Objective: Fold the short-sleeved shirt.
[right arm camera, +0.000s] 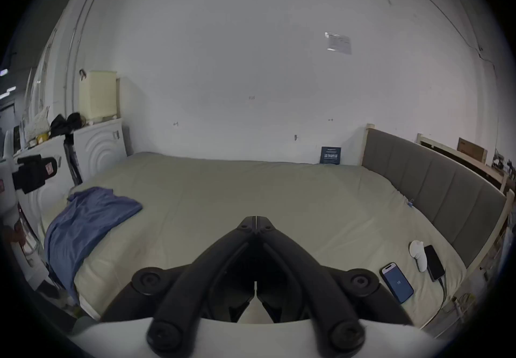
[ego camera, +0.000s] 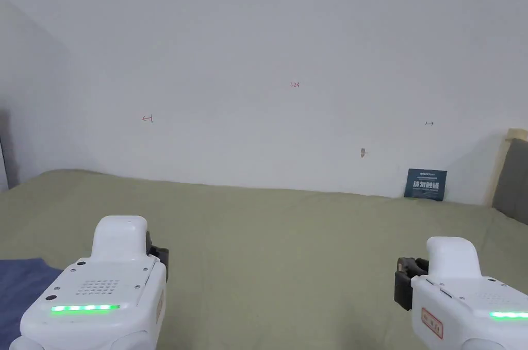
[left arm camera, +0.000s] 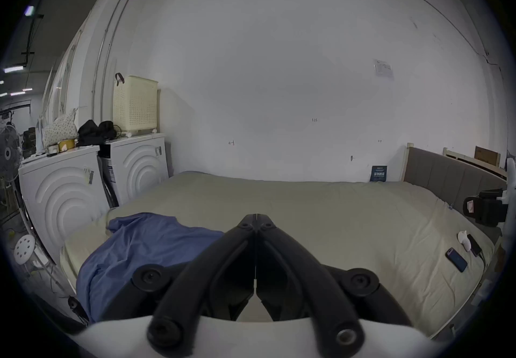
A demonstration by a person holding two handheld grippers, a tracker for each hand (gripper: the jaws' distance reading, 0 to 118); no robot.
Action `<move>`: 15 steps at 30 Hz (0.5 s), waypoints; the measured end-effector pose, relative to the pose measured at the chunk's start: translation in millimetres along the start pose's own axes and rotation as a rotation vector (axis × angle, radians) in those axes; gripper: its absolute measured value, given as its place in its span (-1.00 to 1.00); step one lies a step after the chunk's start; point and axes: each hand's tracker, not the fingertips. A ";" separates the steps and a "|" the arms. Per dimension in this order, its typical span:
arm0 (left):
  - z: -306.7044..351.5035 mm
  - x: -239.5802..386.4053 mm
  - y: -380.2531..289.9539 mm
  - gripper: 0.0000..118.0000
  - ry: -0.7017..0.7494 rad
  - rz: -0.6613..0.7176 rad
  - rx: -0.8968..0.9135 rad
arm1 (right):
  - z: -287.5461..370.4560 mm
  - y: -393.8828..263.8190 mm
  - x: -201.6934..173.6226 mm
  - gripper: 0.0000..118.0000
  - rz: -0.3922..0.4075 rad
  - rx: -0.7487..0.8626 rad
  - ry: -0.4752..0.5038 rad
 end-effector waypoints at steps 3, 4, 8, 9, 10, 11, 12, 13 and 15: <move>11.9 -14.3 -4.9 -1.00 0.006 -0.009 -0.020 | -3.3 -11.4 -6.8 -0.99 -0.012 -0.013 0.089; 20.7 -24.8 0.4 -1.00 0.010 -0.016 -0.032 | -2.4 -8.6 -16.4 -0.99 -0.025 -0.012 0.124; 61.2 -66.4 -3.1 -1.00 0.174 -0.072 -0.015 | -1.3 1.6 -72.3 -0.99 0.035 0.040 0.259; 71.9 -77.8 -3.1 -1.00 0.214 -0.073 -0.021 | -5.6 2.8 -87.6 -0.99 0.041 0.031 0.303; 85.2 -91.7 -6.1 -1.00 0.272 -0.059 -0.023 | -8.8 4.8 -109.3 -0.99 0.048 0.034 0.361; 98.2 -105.2 -9.2 -1.00 0.310 -0.049 -0.027 | -9.2 6.0 -130.2 -0.99 0.045 0.035 0.419; 112.0 -117.7 -6.6 -1.00 0.341 -0.042 -0.028 | -8.8 5.9 -149.4 -0.99 0.044 0.044 0.471; 126.1 -131.0 -7.9 -1.00 0.381 -0.033 -0.027 | -9.6 6.8 -172.4 -0.99 0.046 0.045 0.532; 148.2 -151.3 -14.6 -1.00 0.467 -0.037 -0.034 | -9.5 5.5 -210.4 -0.99 0.065 0.048 0.626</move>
